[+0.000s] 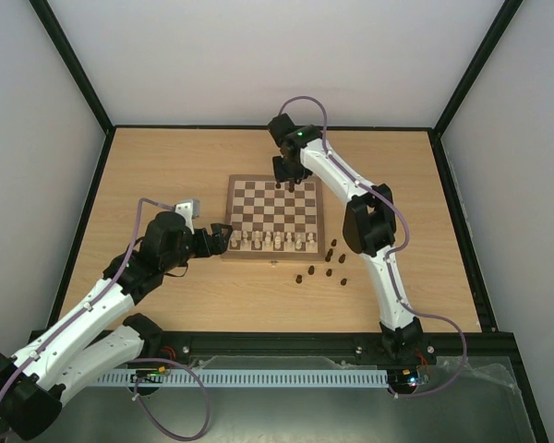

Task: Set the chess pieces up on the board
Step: Place the chess piece on the chessboard.

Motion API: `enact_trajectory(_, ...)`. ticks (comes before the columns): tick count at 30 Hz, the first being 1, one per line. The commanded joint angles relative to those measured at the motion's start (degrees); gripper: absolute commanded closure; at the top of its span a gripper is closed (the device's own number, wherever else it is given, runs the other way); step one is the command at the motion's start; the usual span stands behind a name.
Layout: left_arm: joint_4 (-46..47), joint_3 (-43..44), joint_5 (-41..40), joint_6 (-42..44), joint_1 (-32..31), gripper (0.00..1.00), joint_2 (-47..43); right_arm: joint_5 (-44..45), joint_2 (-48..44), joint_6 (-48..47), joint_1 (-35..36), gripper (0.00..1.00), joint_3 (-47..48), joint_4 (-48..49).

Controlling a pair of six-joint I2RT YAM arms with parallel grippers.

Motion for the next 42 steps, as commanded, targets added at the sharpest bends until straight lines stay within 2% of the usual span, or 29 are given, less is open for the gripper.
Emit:
enact_trajectory(1,1.1,0.0,0.6,0.8,0.5,0.01,0.4,-0.4,-4.1,-1.5,1.7,0.66,0.2,0.6)
enact_trajectory(8,1.0,0.3,0.6,0.8,0.4,0.0,0.6,-2.7,-0.9,-2.4,2.5,0.66,2.7,0.6)
enact_trajectory(27,1.1,0.2,0.4,0.9,0.6,0.0,0.7,-1.3,4.4,-1.9,2.3,0.67,6.0,2.5)
enact_trajectory(42,1.7,-0.2,0.9,0.9,1.1,0.0,1.0,0.0,6.0,-1.8,2.3,0.75,6.0,2.0)
